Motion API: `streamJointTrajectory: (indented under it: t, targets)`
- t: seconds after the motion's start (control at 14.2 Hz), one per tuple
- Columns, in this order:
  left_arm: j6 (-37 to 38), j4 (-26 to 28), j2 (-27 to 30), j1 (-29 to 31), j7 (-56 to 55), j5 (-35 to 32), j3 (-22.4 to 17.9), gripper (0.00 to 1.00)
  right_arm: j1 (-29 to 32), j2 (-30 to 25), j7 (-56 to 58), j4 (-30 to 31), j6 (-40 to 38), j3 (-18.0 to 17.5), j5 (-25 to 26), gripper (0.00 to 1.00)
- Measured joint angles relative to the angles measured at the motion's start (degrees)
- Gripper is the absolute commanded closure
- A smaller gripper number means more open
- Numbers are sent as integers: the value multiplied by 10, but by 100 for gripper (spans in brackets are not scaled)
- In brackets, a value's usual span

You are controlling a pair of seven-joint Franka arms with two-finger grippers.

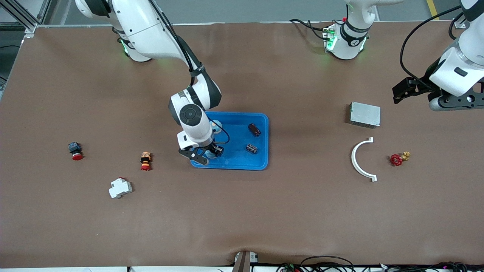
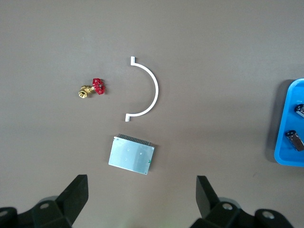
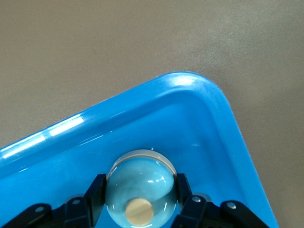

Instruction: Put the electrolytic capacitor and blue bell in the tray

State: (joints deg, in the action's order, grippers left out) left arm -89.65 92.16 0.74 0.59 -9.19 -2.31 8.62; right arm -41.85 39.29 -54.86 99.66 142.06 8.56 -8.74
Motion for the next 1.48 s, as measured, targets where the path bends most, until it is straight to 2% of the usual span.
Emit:
streamJointTrajectory:
  t: [0.84,0.99,1.2,1.48]
  targets:
    - [1,-14,8,-4,0,0,10,0,-1,8,5,-5,3,-1,2,0]
    - [1,-14,9,-4,0,1,14,0,0,7,16,-22,-35,1,2,0]
    - [3,-14,13,-4,0,1,22,0,13,-4,22,-79,-138,6,2,0]
    - [3,-15,15,-4,0,1,22,0,53,-50,86,-122,-245,9,2,0]
